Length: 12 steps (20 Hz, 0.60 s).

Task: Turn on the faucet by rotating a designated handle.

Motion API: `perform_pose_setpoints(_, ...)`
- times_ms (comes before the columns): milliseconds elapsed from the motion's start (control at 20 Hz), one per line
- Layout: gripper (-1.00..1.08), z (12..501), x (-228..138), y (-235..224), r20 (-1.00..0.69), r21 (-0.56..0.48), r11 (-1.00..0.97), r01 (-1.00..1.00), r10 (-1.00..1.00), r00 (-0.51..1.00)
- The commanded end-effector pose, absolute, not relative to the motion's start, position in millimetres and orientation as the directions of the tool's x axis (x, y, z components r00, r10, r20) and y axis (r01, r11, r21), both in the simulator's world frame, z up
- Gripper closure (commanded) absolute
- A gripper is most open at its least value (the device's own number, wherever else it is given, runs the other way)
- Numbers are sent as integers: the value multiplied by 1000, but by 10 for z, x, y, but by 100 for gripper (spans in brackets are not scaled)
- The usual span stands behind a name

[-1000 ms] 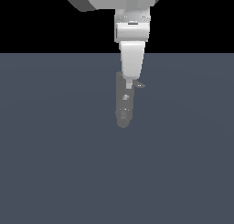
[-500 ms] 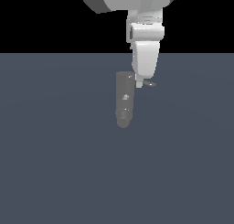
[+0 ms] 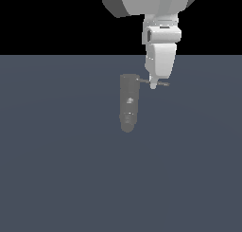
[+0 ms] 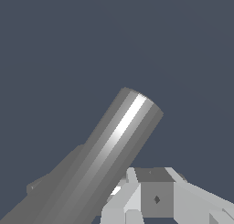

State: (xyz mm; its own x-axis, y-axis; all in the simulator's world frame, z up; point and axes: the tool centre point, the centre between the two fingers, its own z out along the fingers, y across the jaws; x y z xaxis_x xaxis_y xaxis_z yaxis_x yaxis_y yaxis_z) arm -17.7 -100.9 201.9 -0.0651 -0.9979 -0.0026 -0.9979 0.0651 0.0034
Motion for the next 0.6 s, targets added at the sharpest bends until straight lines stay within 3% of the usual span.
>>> perform_pose_setpoints(0,108,2017,-105,-1153,-1,-1,76,-997,-997,-76)
perform_pose_setpoints(550,108,2017,145,-1519,0,0,87,-996,-996,-87)
